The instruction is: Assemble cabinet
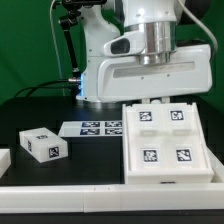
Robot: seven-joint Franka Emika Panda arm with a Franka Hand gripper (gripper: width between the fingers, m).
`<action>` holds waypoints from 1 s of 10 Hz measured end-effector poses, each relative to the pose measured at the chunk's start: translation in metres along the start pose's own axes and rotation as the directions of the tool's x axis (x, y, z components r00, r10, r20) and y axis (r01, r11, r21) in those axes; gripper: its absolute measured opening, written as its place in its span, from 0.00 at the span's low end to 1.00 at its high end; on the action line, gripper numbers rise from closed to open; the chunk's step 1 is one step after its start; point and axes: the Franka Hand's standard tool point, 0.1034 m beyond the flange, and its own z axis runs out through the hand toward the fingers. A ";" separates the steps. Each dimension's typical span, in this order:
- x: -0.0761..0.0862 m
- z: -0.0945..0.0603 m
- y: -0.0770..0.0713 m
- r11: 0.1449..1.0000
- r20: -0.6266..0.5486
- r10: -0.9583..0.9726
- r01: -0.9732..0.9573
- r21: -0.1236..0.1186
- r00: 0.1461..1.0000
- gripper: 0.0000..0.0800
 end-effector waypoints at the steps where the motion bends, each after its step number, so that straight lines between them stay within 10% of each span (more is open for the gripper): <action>1: 0.004 -0.007 0.000 1.000 0.017 0.001 -0.001 0.006 1.000 0.00; 10: 0.032 -0.046 0.000 0.999 0.174 0.009 -0.018 0.050 0.985 0.00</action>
Offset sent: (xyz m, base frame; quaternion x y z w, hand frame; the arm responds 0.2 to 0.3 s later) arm 0.0401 -0.0094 0.0421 0.0058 -0.0560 -0.0081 0.9984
